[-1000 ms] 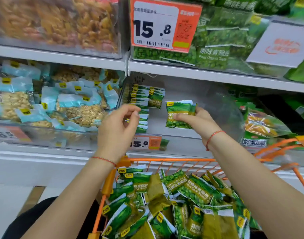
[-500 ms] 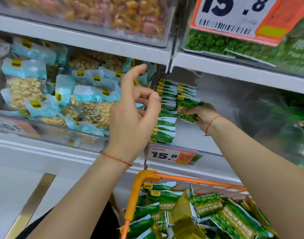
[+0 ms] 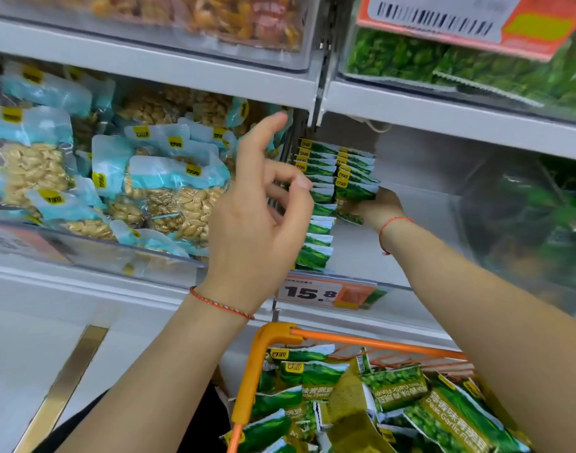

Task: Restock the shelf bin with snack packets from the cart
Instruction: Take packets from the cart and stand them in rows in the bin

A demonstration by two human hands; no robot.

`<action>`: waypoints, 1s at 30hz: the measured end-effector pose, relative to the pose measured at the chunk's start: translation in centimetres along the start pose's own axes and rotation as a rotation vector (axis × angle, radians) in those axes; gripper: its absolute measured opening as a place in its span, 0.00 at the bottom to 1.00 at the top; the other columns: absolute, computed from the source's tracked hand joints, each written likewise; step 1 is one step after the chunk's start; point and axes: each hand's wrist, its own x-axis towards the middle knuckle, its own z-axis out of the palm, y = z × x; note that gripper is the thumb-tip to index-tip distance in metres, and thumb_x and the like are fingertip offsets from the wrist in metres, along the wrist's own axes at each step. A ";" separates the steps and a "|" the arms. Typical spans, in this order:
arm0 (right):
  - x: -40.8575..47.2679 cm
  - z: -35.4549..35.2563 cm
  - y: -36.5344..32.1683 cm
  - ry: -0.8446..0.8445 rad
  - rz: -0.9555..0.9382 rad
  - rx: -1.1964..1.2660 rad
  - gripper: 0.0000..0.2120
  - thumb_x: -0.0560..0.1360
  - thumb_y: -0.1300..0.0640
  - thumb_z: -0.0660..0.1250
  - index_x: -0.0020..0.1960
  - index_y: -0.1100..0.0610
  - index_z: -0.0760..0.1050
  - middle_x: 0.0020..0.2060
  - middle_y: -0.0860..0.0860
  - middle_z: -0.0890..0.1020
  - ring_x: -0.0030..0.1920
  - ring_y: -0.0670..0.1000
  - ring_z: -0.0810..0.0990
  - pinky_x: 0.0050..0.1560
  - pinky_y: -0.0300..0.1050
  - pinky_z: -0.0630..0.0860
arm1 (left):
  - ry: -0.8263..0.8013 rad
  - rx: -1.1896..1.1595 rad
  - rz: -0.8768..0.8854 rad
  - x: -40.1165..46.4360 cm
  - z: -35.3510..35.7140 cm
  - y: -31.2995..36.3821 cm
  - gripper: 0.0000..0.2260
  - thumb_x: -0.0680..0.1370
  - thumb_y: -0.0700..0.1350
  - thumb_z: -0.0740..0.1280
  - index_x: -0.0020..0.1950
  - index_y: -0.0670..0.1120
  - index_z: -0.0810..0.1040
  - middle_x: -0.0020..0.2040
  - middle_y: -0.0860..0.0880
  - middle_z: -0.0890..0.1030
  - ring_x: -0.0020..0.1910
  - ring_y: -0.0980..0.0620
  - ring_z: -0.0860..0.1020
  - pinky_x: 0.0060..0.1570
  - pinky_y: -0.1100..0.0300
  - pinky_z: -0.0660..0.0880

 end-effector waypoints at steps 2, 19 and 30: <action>0.0 -0.3 -0.9 -0.047 0.063 -0.071 0.13 0.74 0.58 0.71 0.56 0.59 0.74 0.52 0.58 0.78 0.50 0.58 0.76 0.42 0.45 0.70 | -0.007 0.015 0.010 0.0 0.1 0.1 0.20 0.78 0.39 0.61 0.70 0.44 0.64 0.41 0.52 0.80 0.34 0.53 0.77 0.32 0.53 0.73; 0.4 -0.9 0.6 0.007 0.007 -0.068 0.17 0.69 0.56 0.75 0.56 0.58 0.78 0.53 0.55 0.81 0.46 0.53 0.76 0.47 0.42 0.70 | -0.043 0.052 0.037 -0.2 0.0 -0.1 0.18 0.78 0.38 0.62 0.68 0.45 0.66 0.40 0.49 0.80 0.30 0.51 0.76 0.29 0.50 0.73; 0.0 -0.6 0.7 -0.041 -0.107 -0.134 0.15 0.74 0.55 0.70 0.59 0.55 0.76 0.54 0.52 0.80 0.51 0.53 0.75 0.49 0.40 0.67 | -0.046 0.081 0.051 -0.3 0.2 -0.1 0.17 0.78 0.38 0.62 0.67 0.45 0.68 0.41 0.54 0.80 0.31 0.53 0.76 0.30 0.51 0.74</action>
